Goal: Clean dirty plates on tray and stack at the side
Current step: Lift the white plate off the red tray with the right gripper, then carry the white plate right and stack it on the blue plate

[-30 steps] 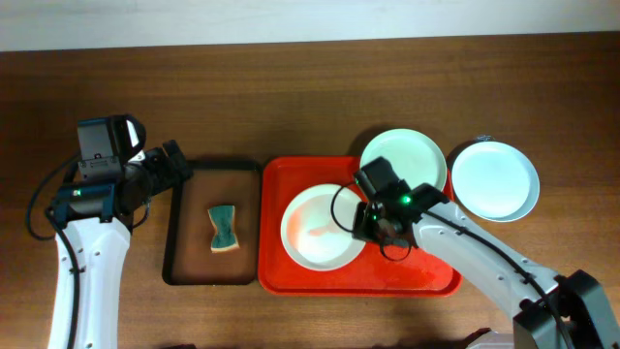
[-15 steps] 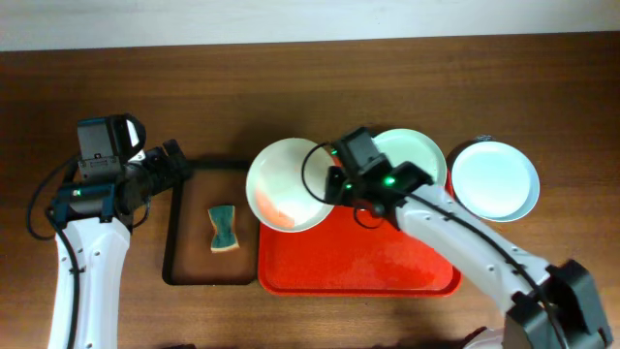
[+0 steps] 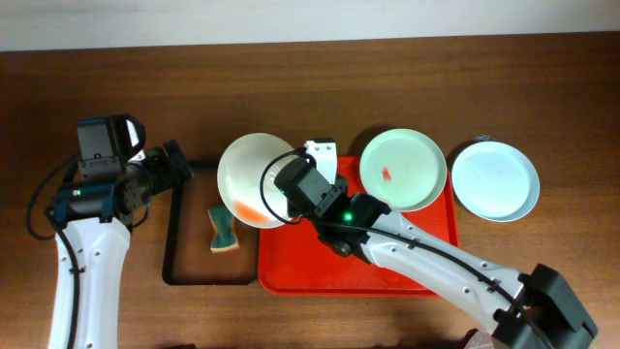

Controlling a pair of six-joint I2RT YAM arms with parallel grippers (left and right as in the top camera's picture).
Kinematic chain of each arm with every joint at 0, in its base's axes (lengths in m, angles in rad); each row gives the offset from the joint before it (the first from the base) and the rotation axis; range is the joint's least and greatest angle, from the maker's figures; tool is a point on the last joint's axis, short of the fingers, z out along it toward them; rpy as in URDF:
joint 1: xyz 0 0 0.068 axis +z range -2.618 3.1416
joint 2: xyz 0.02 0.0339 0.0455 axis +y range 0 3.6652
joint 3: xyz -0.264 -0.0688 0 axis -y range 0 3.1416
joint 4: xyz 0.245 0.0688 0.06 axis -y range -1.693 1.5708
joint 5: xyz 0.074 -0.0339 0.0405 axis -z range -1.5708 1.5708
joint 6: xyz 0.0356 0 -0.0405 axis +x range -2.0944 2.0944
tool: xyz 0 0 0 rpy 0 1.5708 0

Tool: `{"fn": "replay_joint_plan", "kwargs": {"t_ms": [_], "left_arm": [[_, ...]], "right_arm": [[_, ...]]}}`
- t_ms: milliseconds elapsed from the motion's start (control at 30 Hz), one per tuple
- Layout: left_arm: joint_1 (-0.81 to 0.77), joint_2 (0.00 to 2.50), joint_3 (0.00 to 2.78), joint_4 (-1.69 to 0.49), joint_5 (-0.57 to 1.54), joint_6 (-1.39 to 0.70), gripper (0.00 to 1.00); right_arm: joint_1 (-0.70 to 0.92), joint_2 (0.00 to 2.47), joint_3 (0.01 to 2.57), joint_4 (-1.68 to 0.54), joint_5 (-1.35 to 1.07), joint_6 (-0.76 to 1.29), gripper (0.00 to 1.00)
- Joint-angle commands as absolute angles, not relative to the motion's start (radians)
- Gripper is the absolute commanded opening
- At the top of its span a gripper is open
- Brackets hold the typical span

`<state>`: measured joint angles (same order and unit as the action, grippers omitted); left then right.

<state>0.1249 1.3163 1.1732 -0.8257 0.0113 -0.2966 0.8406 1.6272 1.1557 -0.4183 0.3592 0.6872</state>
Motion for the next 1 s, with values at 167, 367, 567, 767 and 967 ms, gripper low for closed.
{"fn": "replay_joint_plan", "kwargs": {"t_ms": [167, 367, 567, 767, 967], "left_arm": [[0.129, 1.303, 1.193, -0.824, 0.019, -0.303, 0.99], [0.129, 1.303, 1.193, -0.824, 0.019, -0.303, 0.99], [0.129, 1.303, 1.193, -0.824, 0.019, -0.303, 0.99], [0.129, 1.303, 1.193, -0.824, 0.02, -0.303, 0.99], [0.129, 1.303, 1.193, -0.824, 0.019, -0.303, 0.99]], "right_arm": [[0.863, 1.738, 1.187, -0.077, 0.632, 0.32, 0.04], [0.971, 1.738, 1.252, 0.117, 0.83, -0.168, 0.04], [1.042, 1.738, 1.252, 0.308, 0.941, -0.393, 0.04], [1.042, 1.738, 1.252, 0.469, 0.94, -0.618, 0.04], [1.042, 1.738, 1.252, 0.579, 0.94, -0.705, 0.04]]}}
